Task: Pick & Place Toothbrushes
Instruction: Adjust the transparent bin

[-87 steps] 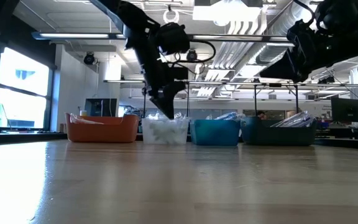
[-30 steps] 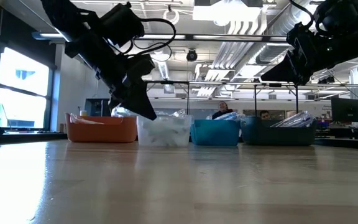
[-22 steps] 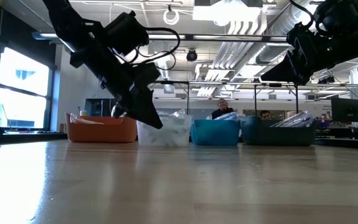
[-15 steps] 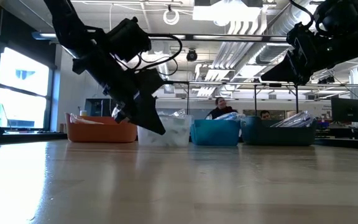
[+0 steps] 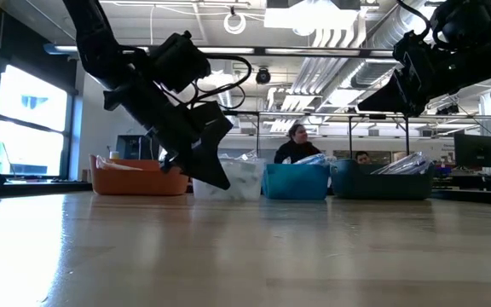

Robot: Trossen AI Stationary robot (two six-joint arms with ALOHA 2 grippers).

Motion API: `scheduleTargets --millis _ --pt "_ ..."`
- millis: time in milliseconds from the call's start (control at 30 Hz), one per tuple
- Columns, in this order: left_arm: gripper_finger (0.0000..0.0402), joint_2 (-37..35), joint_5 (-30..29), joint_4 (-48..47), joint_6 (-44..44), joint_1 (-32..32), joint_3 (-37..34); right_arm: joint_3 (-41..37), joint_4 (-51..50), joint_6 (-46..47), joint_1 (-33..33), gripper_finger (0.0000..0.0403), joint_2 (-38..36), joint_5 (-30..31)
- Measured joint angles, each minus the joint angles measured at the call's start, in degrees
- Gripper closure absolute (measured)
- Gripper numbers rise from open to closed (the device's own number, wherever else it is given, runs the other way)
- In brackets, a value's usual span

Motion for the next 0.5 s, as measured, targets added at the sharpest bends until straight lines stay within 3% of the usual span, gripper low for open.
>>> scheduleTargets --millis 500 --pt "0.0396 0.0 -1.6 0.2 1.1 0.0 0.0 0.0 0.0 0.0 0.0 0.0401 0.0 0.0"
